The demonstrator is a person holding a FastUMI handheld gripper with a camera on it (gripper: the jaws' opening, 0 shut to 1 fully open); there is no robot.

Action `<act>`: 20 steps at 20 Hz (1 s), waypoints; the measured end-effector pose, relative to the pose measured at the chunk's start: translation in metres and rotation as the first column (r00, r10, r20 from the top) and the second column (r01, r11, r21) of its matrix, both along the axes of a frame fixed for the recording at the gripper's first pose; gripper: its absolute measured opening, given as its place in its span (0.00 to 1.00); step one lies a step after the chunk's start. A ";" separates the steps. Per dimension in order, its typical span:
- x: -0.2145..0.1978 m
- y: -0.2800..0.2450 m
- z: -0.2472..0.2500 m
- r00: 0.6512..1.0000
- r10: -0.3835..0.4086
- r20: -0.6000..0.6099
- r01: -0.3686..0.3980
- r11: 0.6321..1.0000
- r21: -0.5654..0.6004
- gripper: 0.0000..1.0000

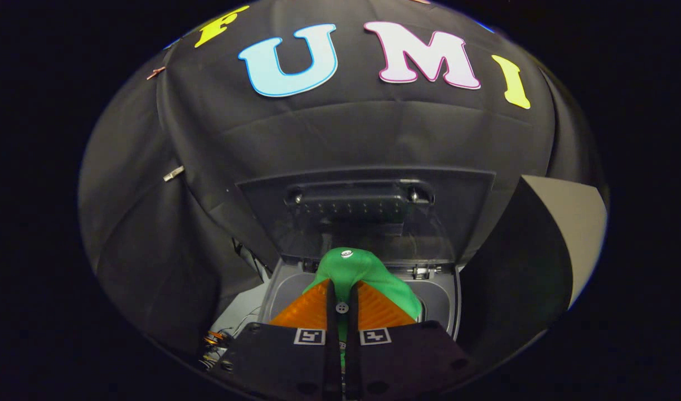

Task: Put the clothes into the washing machine and then close the washing machine lid.

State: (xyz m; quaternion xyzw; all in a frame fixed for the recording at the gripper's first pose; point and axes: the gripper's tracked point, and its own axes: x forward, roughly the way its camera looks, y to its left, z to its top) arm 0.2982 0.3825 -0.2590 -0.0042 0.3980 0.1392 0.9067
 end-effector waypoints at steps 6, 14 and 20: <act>-0.002 -0.023 -0.071 0.997 -0.050 -0.058 0.045 0.996 -0.083 0.08; -0.004 -0.040 -0.129 0.988 -0.113 -0.103 0.104 0.991 -0.089 0.09; -0.007 -0.043 -0.143 0.993 -0.078 -0.088 0.063 0.984 -0.164 0.63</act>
